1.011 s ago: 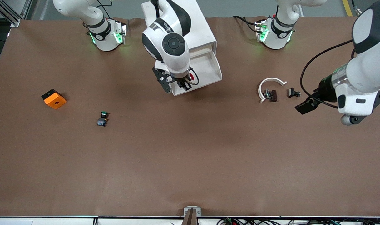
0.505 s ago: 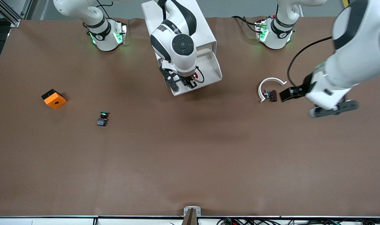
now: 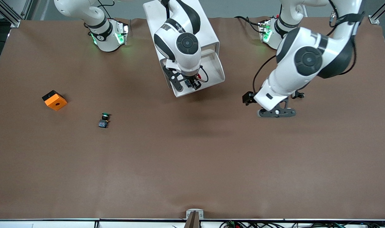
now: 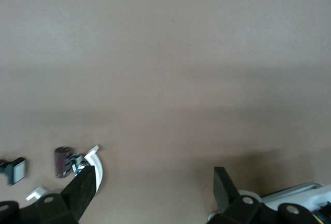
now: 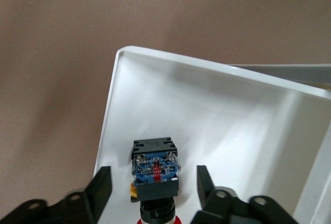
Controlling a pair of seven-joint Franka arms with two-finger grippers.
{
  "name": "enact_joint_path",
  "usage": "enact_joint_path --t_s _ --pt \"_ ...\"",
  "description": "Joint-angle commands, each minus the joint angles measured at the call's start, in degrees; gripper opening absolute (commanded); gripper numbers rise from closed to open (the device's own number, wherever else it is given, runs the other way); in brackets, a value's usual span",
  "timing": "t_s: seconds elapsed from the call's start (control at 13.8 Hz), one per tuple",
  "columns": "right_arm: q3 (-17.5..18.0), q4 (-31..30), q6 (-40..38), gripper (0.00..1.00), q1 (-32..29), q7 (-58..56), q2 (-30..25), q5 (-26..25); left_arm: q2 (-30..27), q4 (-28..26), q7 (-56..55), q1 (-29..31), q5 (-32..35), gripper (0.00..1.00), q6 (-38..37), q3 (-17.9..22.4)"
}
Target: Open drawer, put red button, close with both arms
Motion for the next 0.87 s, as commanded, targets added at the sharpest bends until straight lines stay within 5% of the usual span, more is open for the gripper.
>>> enact_joint_path --t_s 0.0,0.43,0.79 --pt "-0.29 2.96 -5.05 1.0 -1.19 -0.01 -1.08 0.64 -1.33 -7.46 0.08 0.12 -0.75 1.0 9.56 -2.84" --pt "-0.29 6.58 -17.1 1.0 -8.65 -15.0 -9.5 0.81 8.77 -8.45 -10.36 -4.08 -2.86 1.0 21.45 -6.81" --pt "-0.37 6.05 -25.45 1.0 -20.68 -47.31 -19.7 1.6 13.96 -7.48 -23.64 -10.95 -2.34 1.0 28.5 -6.63"
